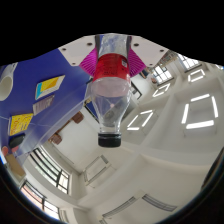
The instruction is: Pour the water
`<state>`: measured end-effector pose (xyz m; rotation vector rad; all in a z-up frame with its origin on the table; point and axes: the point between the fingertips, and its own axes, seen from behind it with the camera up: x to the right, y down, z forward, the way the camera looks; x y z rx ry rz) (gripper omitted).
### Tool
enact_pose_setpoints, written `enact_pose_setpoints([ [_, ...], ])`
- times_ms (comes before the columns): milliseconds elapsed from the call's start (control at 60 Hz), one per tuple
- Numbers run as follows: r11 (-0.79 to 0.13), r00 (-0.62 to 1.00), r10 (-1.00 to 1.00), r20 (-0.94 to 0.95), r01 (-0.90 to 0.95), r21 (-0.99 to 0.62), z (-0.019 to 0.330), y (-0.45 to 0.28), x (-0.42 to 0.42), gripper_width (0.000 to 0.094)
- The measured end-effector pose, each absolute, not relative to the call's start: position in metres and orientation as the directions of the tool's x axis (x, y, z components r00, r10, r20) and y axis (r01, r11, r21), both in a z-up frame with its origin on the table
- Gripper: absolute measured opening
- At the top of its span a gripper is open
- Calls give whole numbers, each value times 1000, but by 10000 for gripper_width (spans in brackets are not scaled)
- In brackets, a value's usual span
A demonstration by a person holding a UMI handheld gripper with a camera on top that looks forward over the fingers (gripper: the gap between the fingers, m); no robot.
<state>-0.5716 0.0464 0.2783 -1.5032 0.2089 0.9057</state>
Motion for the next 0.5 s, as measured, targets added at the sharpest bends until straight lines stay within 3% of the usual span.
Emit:
enact_pose_setpoints([
  [133, -317, 144, 420, -896, -902, -293, 335, 26, -527, 350],
  [283, -414, -448, 301, -842, -857, 308, 318, 29, -454, 350],
  [383, -393, -664, 225, -713, -731, 557, 275, 51, -413, 349],
  [450, -375, -718, 183, -671, -682, 627, 260, 31, -406, 352],
  [500, -367, -729, 168, -663, -671, 645, 241, 60, -402, 349],
])
